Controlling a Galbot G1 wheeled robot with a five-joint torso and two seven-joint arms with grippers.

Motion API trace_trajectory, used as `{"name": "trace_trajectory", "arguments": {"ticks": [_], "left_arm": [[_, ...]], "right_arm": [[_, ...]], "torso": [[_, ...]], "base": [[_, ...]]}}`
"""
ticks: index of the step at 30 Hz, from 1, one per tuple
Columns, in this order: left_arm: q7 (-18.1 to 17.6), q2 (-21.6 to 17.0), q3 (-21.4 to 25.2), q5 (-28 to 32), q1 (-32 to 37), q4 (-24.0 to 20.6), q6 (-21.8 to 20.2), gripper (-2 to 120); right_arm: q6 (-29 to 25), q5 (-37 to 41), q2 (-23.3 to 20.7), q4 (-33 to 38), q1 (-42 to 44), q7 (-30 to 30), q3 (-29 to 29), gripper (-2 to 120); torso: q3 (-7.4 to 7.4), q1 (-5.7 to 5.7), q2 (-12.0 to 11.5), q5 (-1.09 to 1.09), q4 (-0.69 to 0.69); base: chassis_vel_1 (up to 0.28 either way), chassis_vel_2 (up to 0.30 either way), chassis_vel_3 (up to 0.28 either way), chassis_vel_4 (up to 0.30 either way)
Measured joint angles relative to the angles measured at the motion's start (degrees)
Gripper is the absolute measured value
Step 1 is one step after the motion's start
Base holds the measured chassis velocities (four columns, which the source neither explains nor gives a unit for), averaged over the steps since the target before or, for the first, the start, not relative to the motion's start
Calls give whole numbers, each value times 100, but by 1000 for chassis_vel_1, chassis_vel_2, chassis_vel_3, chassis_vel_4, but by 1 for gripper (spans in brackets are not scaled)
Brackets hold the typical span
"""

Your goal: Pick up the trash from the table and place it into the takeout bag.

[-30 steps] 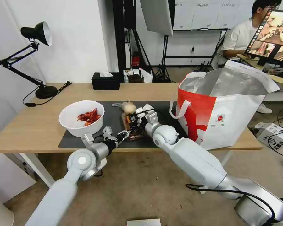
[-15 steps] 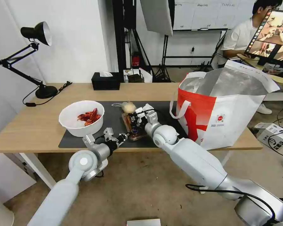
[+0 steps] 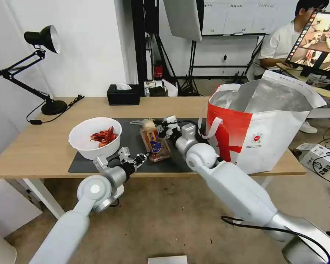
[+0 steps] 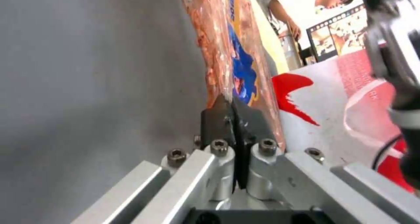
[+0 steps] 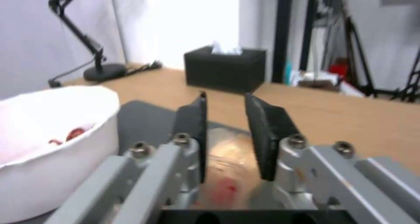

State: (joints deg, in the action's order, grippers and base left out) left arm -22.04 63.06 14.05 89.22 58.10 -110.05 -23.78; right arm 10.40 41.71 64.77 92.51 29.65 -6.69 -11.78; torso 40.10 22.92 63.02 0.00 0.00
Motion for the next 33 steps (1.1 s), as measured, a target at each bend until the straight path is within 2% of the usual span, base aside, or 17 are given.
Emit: {"name": "trace_trajectory", "arguments": {"ticks": [1, 4, 5, 8, 9, 11, 12, 15, 16, 19, 27, 33], "left_arm": [[0, 0, 0, 0, 0, 0, 0, 0], [2, -20, 32, -51, 18, -107, 48, 0], [2, -20, 32, -51, 18, -107, 48, 0], [4, -96, 79, -141, 18, -287, 132, 0], [4, -96, 79, -141, 18, -287, 132, 0], [4, -188, 126, -162, -26, -404, 168, 0], [4, -188, 126, -162, -26, -404, 168, 0], [4, -335, 184, -191, -109, -525, 224, 0], [4, -335, 184, -191, -109, -525, 224, 0], [3, -453, 256, -237, -157, -605, 287, 0], [83, -742, 401, -398, -278, -895, 409, 0], [252, -1046, 290, -616, -603, -1113, 519, 0]], "right_arm": [[0, 0, 0, 0, 0, 0, 0, 28], [-77, -2, -329, 401, 346, -4, 315, 41], [-77, -2, -329, 401, 346, -4, 315, 41], [-147, -23, -701, 997, 1114, -4, 789, 58], [-147, -23, -701, 997, 1114, -4, 789, 58], [-212, -100, -792, 1296, 1612, -21, 1086, 69], [-212, -100, -792, 1296, 1612, -21, 1086, 69], [-342, -209, -826, 1586, 2194, -24, 1392, 83], [-342, -209, -826, 1586, 2194, -24, 1392, 83], [-497, -257, -732, 1804, 2714, 16, 1663, 97], [-606, -398, -586, 2291, 3878, 72, 2185, 100], [-658, -599, -427, 2674, 4516, 93, 2501, 100]], "torso": [[0, 0, 0, 0, 0], [0, 0, 0, 0, -1], [0, 0, 0, 0, -1], [0, 0, 0, 0, -1], [0, 0, 0, 0, -1], [0, 0, 0, 0, -1], [0, 0, 0, 0, -1], [0, 0, 1, 0, -1], [0, 0, 1, 0, -1], [0, 0, 0, 0, 0], [0, -1, 0, -1, -1], [0, -1, 1, -1, 0]], "base": [[0, 0, 0, 0], [0, 0, 0, 0], [0, 0, 0, 0], [0, 0, 0, 0], [0, 0, 0, 0], [0, 0, 0, 0], [0, 0, 0, 0], [0, 0, 0, 0], [0, 0, 0, 0], [0, 0, 0, 0], [0, 0, 0, 0], [0, 0, 0, 0]]}}
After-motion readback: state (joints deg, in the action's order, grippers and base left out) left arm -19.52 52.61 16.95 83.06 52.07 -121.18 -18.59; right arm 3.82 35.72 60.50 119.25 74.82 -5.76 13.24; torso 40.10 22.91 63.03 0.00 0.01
